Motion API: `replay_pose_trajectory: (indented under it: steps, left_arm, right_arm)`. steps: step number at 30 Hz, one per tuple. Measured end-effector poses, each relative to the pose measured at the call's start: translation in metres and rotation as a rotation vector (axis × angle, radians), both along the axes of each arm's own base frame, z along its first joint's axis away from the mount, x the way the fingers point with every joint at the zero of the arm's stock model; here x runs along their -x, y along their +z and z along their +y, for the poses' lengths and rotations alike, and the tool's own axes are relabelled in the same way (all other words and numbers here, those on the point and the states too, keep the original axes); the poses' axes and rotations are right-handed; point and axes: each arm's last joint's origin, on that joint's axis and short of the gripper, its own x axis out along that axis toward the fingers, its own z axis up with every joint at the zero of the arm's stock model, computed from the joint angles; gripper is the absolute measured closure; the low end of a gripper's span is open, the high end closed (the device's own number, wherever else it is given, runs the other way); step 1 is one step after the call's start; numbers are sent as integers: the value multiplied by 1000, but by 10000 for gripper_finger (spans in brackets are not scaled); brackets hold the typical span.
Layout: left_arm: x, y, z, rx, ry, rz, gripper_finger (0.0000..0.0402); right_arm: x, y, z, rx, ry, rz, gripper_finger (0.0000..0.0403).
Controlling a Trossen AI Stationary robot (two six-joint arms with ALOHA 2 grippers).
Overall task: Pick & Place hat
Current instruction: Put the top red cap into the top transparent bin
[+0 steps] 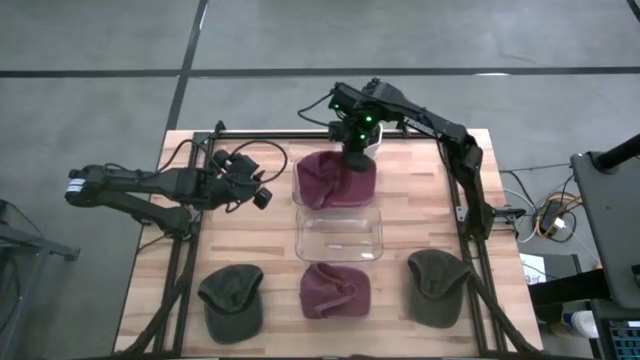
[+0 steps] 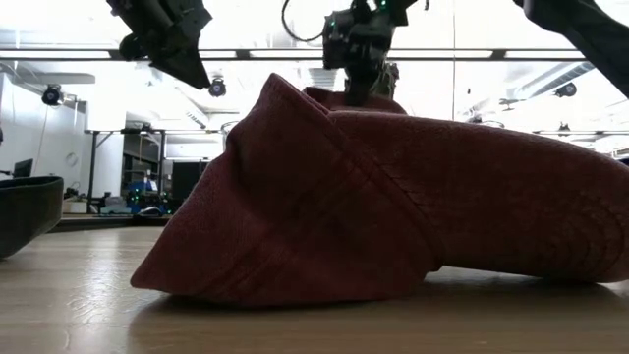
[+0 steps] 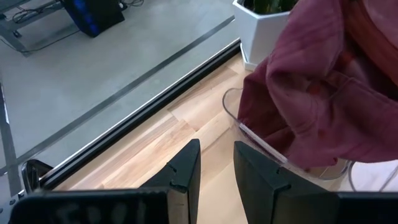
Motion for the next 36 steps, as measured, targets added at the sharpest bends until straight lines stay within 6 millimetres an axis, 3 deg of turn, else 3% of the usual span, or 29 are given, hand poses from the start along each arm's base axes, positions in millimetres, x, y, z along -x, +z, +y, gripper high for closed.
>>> replay_pose_trajectory:
  steps: [21, 36]
  left_arm:
    - [0, -6, 0, 20, 21, -7, 312]
    - [0, -6, 0, 20, 21, -8, 312]
  right_arm:
    - [-19, -36, -13, 11, -3, 54, 390]
    - [-18, -40, -15, 42, -15, 88, 390]
